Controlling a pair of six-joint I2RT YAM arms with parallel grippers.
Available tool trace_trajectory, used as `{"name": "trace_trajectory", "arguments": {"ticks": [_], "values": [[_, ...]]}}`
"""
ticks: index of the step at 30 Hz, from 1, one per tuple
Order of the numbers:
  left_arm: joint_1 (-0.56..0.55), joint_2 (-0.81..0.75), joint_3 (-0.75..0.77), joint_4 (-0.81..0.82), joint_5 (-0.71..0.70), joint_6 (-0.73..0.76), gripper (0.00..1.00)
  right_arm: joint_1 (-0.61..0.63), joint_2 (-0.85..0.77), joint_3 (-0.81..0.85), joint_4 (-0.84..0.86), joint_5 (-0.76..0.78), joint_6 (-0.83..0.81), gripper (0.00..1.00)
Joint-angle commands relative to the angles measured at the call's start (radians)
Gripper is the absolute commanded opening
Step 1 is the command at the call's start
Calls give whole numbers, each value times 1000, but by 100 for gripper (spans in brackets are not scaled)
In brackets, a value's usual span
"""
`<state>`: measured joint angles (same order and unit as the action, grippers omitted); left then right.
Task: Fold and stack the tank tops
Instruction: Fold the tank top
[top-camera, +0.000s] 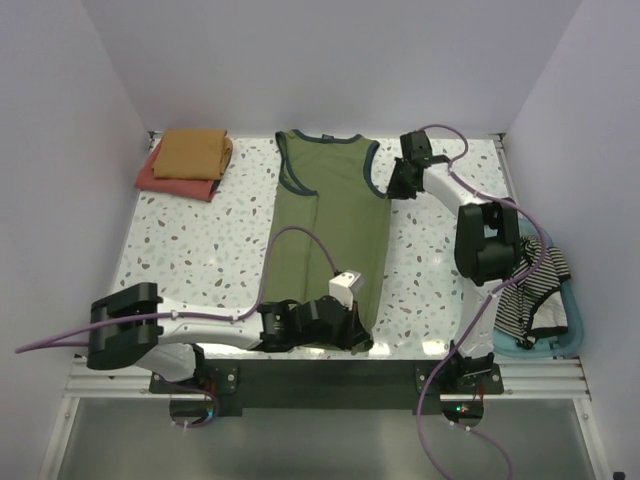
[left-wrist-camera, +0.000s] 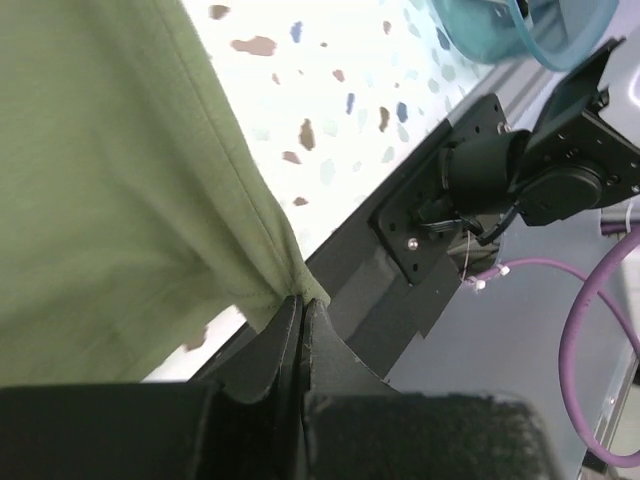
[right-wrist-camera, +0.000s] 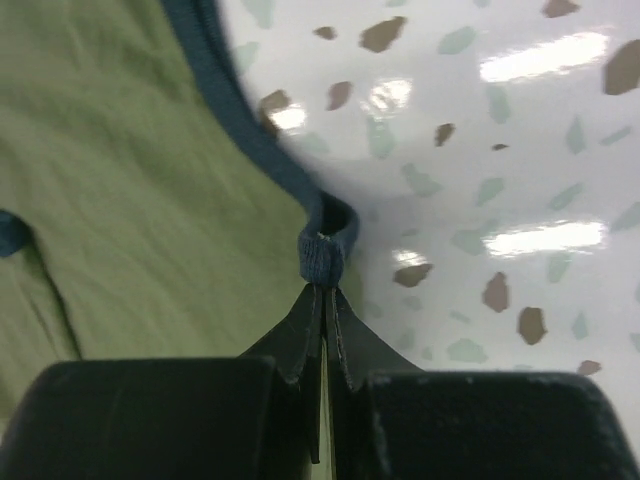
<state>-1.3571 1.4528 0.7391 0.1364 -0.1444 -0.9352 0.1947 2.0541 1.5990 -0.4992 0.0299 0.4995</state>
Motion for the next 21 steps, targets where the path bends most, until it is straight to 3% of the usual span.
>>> {"name": "trace_trajectory", "arguments": {"ticks": [1,12,21], "values": [[4,-112,-79,-33,-106,-74,0,78,-14,84,7,-28,39,0],[4,-360,-276,-239,-219,-197,0,241,150,298,-5,-1,131,0],[4,-459,-328,-374,-264,-246,0,304,264,438,-21,11,163,0]]}}
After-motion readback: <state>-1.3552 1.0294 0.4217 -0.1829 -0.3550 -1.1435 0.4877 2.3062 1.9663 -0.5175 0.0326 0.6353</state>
